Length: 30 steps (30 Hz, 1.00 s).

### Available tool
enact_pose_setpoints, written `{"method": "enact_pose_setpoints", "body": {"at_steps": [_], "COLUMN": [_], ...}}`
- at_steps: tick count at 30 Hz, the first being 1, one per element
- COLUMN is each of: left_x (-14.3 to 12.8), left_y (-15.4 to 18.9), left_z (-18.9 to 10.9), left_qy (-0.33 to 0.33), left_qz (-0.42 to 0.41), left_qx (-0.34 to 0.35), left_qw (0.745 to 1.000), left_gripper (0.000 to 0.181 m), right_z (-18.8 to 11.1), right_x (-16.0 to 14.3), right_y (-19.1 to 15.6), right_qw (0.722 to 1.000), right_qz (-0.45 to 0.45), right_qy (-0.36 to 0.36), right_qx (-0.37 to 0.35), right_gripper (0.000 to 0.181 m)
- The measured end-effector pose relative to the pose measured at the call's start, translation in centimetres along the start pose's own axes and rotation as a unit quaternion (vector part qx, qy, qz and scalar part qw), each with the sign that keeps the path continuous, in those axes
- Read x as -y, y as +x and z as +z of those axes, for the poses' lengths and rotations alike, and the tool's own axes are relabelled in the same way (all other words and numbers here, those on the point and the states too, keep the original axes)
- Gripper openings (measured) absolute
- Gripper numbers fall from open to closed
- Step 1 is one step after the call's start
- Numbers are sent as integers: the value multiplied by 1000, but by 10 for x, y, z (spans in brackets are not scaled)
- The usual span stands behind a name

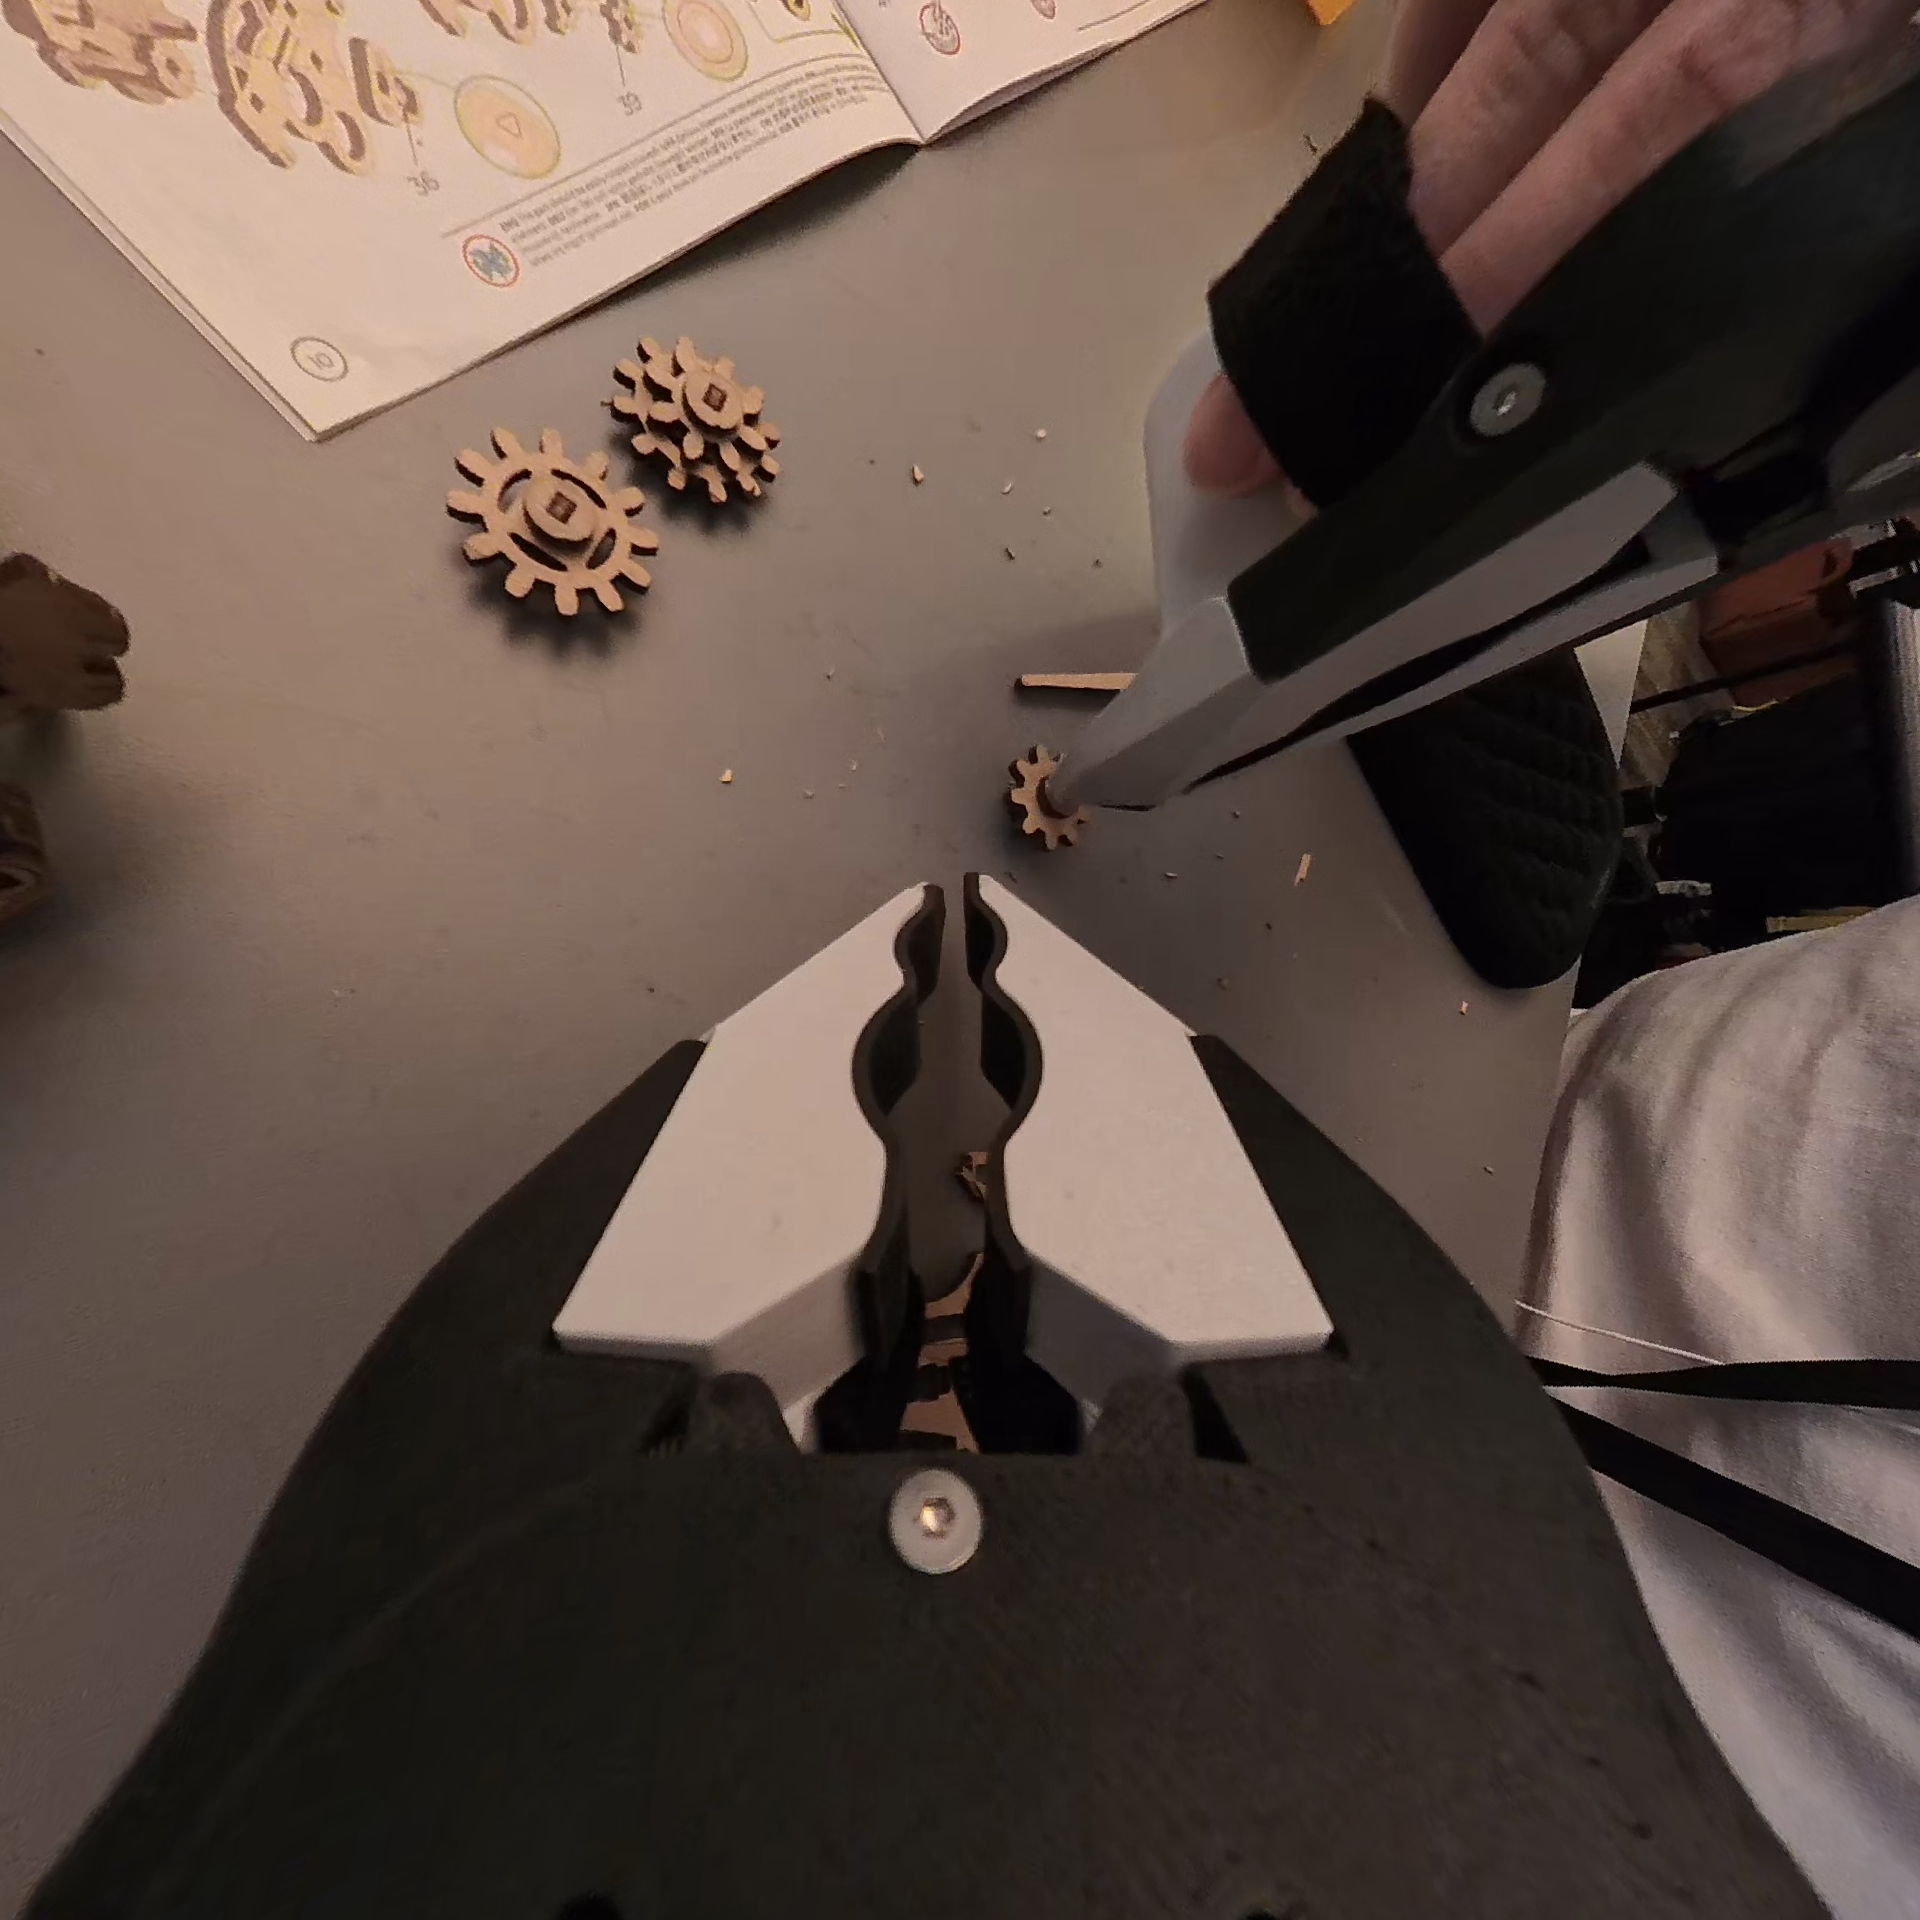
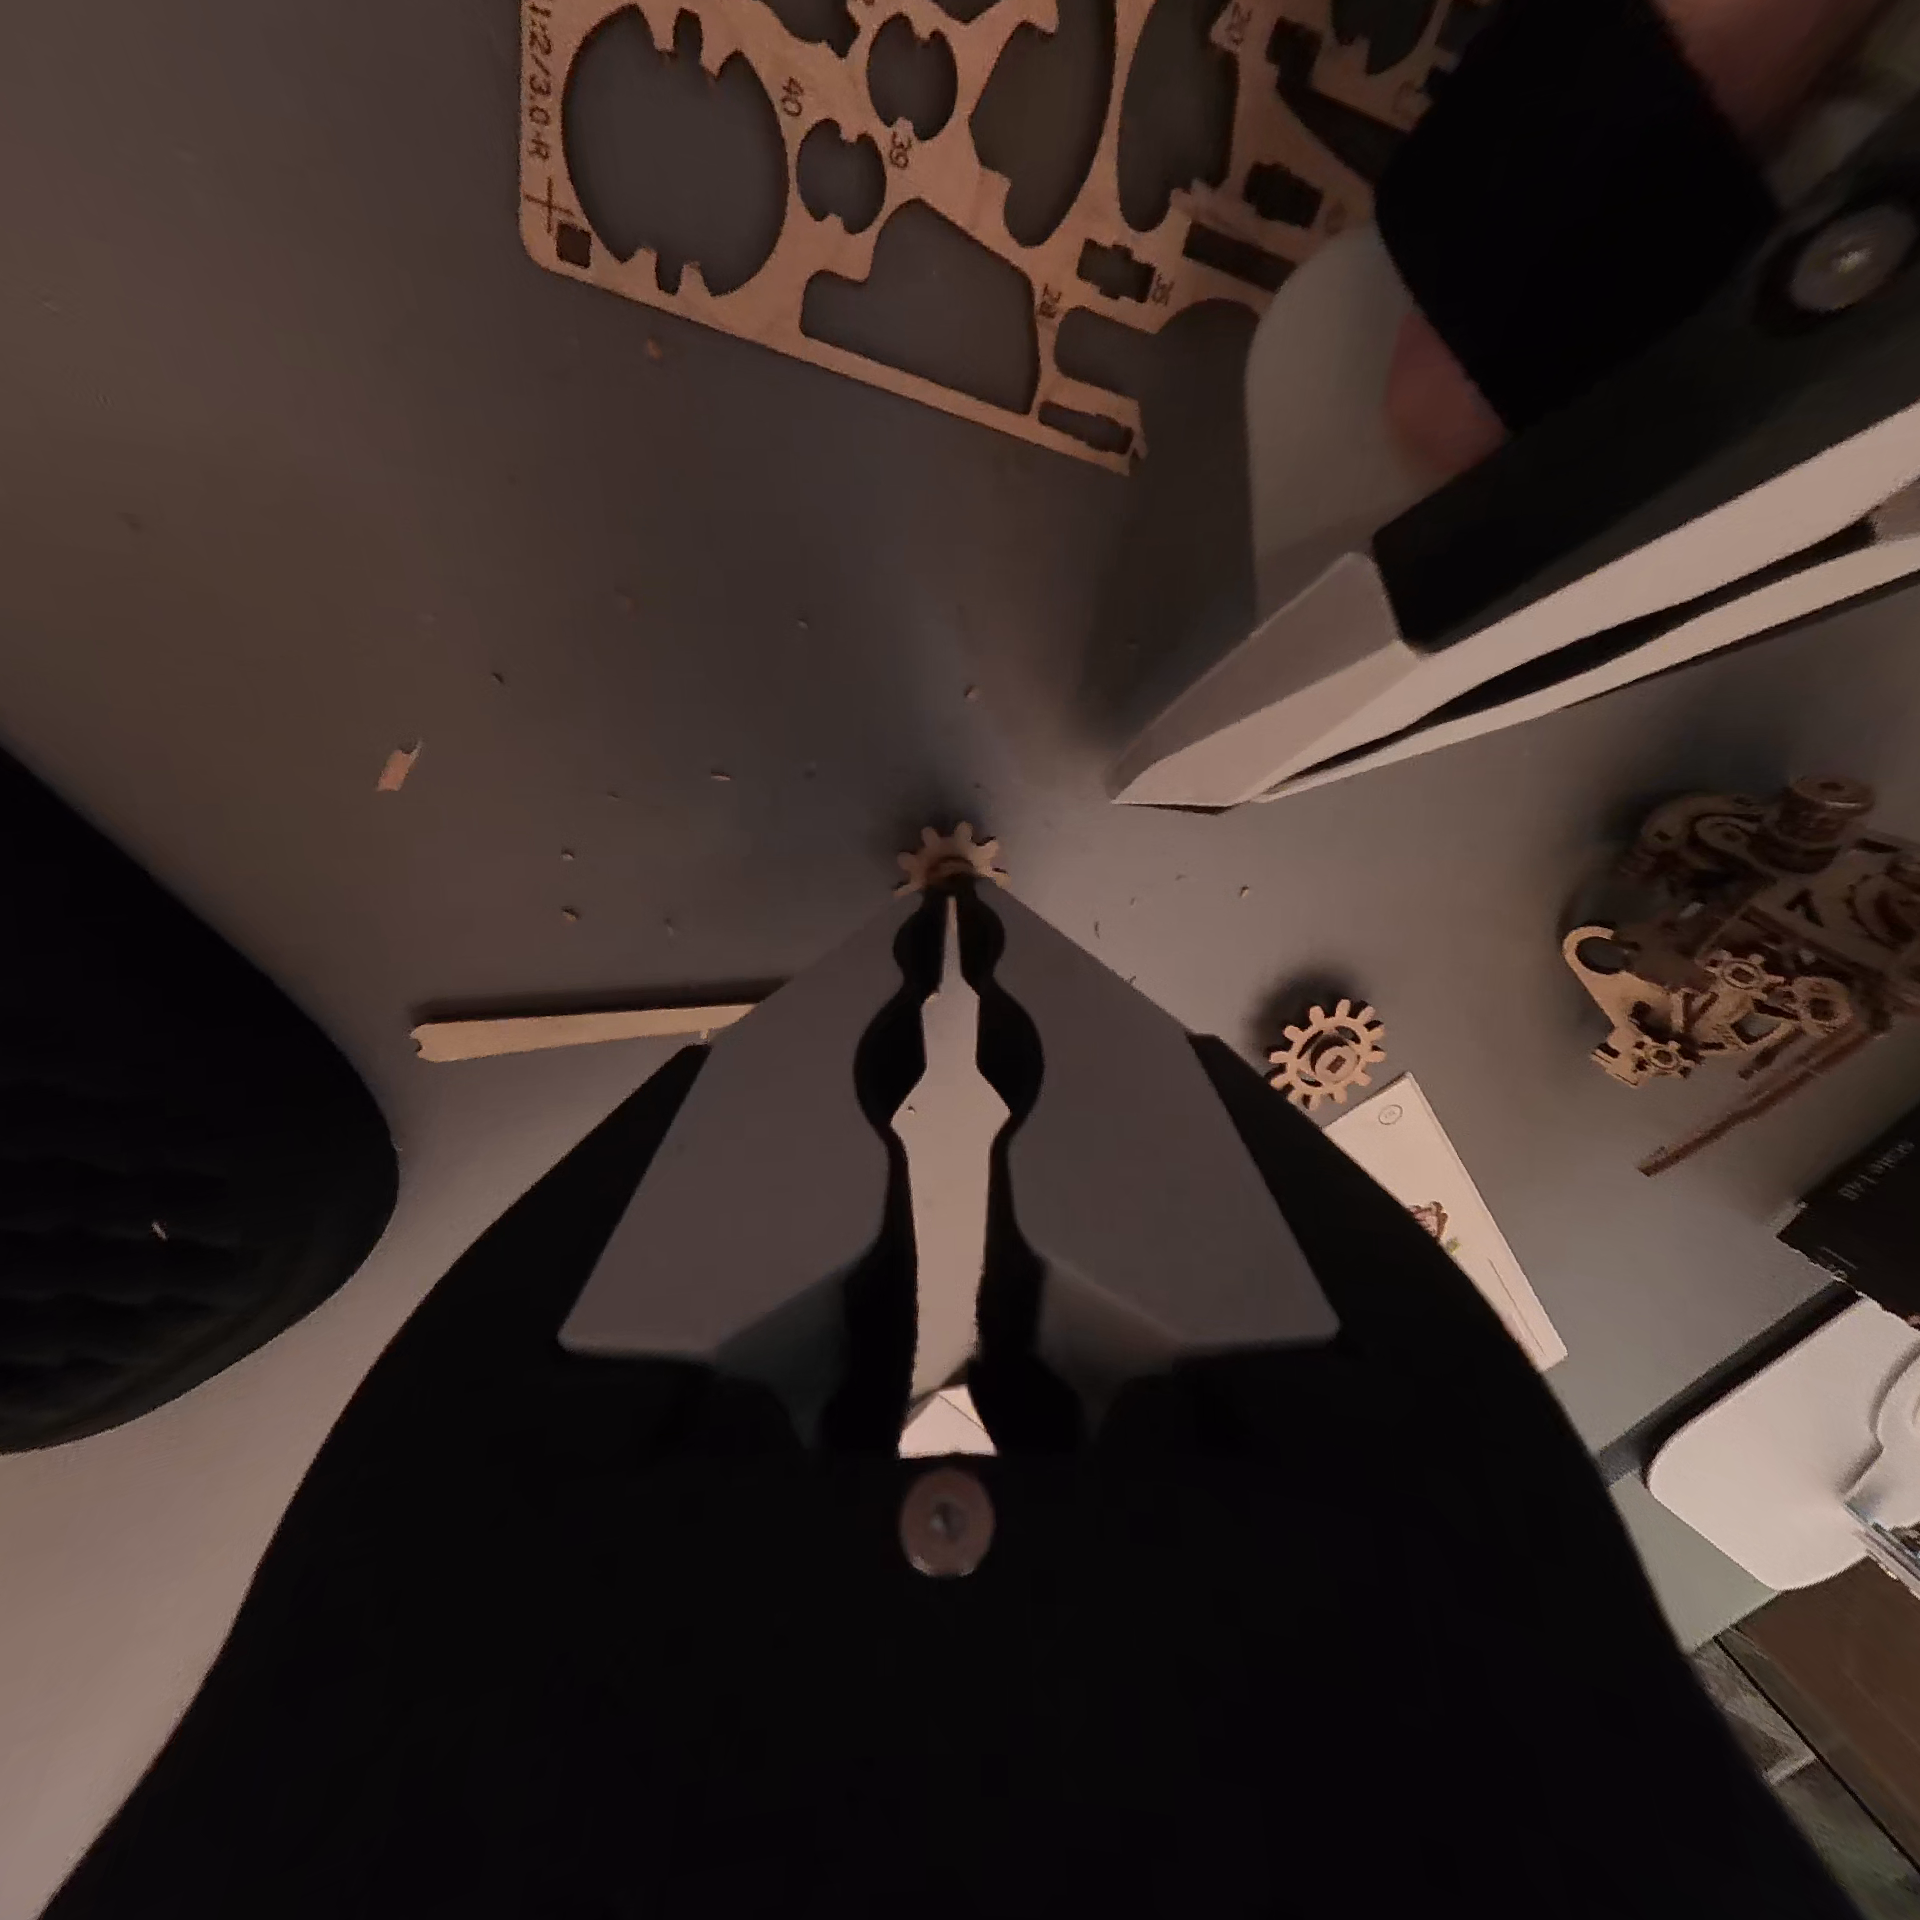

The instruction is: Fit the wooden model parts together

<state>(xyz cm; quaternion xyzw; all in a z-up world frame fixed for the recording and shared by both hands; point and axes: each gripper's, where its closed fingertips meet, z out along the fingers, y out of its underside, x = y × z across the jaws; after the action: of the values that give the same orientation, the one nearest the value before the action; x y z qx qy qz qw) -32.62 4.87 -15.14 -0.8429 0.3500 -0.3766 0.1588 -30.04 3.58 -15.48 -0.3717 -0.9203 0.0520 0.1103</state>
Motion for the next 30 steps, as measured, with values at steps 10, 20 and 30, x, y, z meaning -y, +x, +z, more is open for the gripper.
{"method": "enact_pose_setpoints", "body": {"at_steps": [10, 20, 30], "left_x": [-1, -2, -3], "left_y": [0, 1, 1], "left_z": [1, 2, 2], "left_qy": [-4, -6, -8], "left_qz": [0, 1, 1], "left_qx": [0, -4, -4], "left_qw": [1000, 1000, 1000], "left_gripper": [2, 2, 2], "right_z": [1, -5, 1], "right_x": [0, 5, 2], "right_y": [-1, 1, 1], "right_qw": [999, 1000, 999], "right_qz": [-15, -5, 10], "right_qy": [-27, -14, -7], "right_qx": [11, 22, 38], "right_gripper": [1, 5, 4]}}
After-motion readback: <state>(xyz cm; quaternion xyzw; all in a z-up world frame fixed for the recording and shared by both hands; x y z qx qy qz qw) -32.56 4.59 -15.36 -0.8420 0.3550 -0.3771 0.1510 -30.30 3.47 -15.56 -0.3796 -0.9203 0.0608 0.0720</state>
